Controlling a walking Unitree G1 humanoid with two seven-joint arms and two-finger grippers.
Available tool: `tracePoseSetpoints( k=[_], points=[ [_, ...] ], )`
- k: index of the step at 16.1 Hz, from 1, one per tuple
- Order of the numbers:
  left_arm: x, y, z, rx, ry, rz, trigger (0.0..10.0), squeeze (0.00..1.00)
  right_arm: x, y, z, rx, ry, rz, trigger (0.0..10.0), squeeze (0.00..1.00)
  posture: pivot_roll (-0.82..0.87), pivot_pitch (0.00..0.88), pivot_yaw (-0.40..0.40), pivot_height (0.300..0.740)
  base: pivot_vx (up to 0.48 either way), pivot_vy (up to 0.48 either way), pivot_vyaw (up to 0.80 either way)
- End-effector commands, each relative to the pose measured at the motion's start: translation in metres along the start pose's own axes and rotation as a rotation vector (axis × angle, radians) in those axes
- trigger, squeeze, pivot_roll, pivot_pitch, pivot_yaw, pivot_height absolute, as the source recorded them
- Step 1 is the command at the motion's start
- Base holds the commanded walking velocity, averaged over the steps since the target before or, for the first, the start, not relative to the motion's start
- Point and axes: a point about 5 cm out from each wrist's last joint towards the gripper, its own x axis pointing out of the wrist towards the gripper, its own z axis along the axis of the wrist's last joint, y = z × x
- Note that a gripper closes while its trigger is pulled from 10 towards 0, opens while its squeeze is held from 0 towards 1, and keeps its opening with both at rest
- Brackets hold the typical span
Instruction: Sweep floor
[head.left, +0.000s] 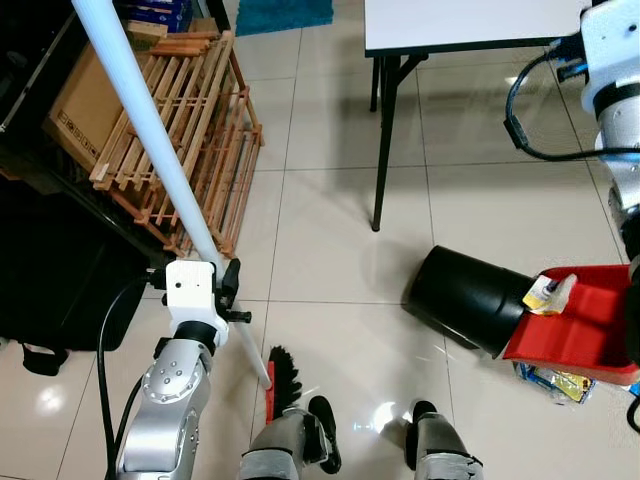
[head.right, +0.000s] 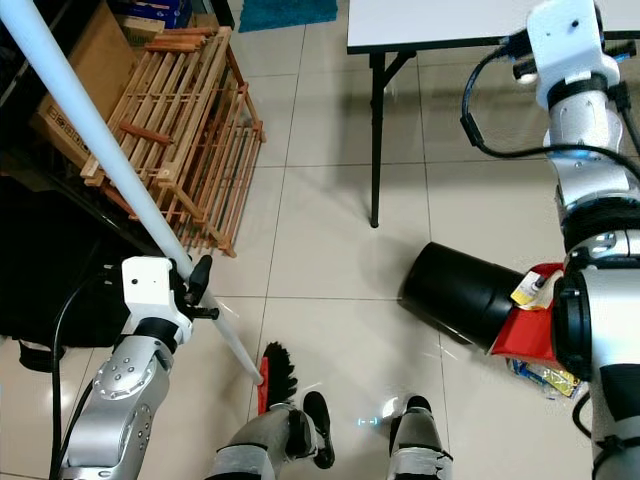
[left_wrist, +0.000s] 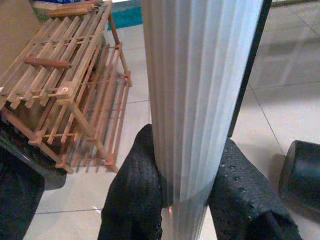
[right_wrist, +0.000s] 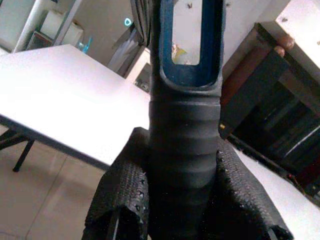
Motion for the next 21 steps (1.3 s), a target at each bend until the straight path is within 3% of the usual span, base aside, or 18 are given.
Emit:
tracePoseSetpoints(
  k=[1,12,21],
  points=[
    [-0.002,0.005,0.0,-0.01,-0.006,0.019,10.0,0.0,-0.001,0.003,0.002,0.032,-0.019,0.004,10.0,0.0,-0.11,0.261,0.169,0.74,0.0,0.0,0.0],
    [0.001,0.007,0.0,-0.025,-0.003,0.038,10.0,0.0,-0.012,-0.002,-0.021,0.254,0.067,-0.086,10.0,0.0,-0.12,0.261,0.169,0.74,0.0,0.0,0.0],
    [0.002,0.006,0.0,-0.031,0.0,0.041,10.0,0.0,-0.024,0.0,-0.038,0.314,0.119,-0.106,10.0,0.0,-0.12,0.261,0.168,0.74,0.0,0.0,0.0]
  ],
)
